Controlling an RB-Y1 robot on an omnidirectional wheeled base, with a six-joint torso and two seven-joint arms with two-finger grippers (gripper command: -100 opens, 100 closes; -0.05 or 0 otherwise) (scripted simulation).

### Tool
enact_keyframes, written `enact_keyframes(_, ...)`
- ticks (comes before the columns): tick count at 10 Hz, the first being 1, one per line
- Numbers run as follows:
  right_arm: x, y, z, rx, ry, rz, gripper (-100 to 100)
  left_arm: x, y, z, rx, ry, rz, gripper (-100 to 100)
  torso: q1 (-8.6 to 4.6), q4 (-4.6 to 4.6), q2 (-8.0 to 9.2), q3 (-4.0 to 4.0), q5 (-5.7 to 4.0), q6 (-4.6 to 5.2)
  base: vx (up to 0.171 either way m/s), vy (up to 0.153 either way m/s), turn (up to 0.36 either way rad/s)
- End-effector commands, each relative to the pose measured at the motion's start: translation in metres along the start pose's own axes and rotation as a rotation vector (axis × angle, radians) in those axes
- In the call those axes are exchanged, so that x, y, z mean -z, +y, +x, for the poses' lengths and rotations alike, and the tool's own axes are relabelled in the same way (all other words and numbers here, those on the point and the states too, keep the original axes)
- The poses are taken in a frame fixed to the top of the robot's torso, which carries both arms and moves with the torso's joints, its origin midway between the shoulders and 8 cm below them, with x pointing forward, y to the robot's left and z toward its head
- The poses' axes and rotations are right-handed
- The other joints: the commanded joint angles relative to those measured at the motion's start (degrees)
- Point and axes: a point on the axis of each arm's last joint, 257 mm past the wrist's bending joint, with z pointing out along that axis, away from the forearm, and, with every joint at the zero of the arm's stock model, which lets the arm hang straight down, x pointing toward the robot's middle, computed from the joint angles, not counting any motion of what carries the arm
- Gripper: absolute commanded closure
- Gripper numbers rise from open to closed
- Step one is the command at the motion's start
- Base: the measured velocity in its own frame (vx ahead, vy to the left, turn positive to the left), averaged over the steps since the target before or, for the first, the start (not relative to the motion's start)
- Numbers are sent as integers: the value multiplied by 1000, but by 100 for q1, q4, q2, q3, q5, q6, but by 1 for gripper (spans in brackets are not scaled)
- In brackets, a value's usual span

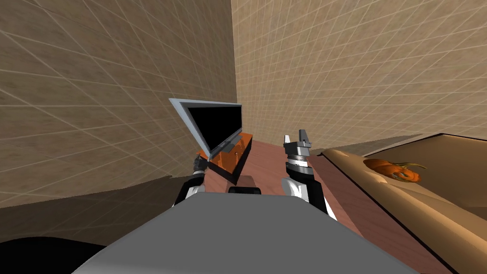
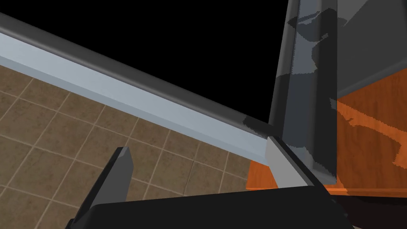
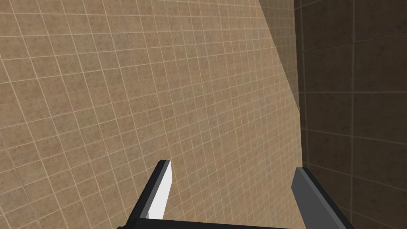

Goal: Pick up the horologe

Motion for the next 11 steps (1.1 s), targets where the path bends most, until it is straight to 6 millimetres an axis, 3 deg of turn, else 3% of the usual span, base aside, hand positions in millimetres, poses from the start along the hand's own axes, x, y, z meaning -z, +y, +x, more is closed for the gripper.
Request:
enact_keyframes(1, 0, 0, 0, 0, 0, 0, 0, 0, 6, -8, 19, -23, -23, -100, 0, 0, 0, 0, 0, 0, 18, -46, -57)
enact_keyframes(3, 0, 0, 0, 0, 0, 0, 0, 4, 34, -46, 68, -108, -102, -100, 5, 0, 1, 1, 1, -1, 36, -80, -158)
enact_keyframes(6, 0, 0, 0, 0, 0, 0, 0, 9, 51, -69, 110, -163, -143, -100, 0, -1, -6, -3, 0, -1, 35, -60, -51)
enact_keyframes(8, 0, 0, 0, 0, 0, 0, 0, 18, 74, -106, 163, -249, -207, -100, 15, 2, 12, 6, 3, -2, -5, -35, -37)
enact_keyframes(11, 0, 0, 0, 0, 0, 0, 0, 21, 78, -110, 178, -263, -213, -100, 20, 3, 14, 8, 3, -3, 0, -15, -17)
